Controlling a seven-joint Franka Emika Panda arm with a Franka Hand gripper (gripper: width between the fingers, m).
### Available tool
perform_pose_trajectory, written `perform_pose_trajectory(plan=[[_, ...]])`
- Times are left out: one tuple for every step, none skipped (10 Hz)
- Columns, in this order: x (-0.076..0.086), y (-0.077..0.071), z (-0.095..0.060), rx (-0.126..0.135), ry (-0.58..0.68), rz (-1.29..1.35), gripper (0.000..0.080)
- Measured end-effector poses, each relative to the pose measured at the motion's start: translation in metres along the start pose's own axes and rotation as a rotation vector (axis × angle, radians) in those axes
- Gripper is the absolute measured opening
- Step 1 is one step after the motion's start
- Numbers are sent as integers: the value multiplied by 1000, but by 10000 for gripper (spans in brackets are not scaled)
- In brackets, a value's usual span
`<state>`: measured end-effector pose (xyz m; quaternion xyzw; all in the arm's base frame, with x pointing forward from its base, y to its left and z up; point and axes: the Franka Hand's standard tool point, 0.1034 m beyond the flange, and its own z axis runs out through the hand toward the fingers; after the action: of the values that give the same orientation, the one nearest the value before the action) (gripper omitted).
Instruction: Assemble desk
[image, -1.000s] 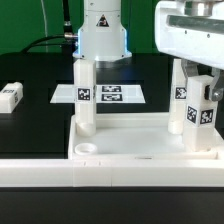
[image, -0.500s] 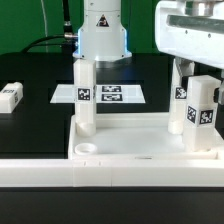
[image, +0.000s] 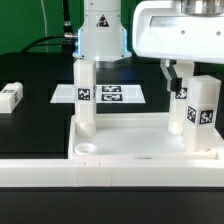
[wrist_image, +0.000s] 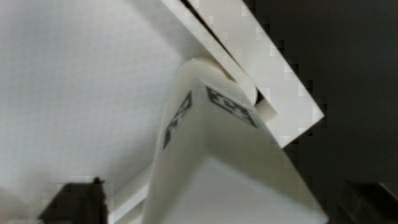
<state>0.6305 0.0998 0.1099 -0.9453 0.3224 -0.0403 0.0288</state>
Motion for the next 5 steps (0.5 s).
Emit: perform_pose_trajectory(plan=[[0,0,0,0,0,-81,649],[0,1,0,-8,4,-194,649],[0,0,0,-14,6,-266,649],[-2,0,0,-32,14,-361,648],[-1,0,0,-45,19,-472,648]])
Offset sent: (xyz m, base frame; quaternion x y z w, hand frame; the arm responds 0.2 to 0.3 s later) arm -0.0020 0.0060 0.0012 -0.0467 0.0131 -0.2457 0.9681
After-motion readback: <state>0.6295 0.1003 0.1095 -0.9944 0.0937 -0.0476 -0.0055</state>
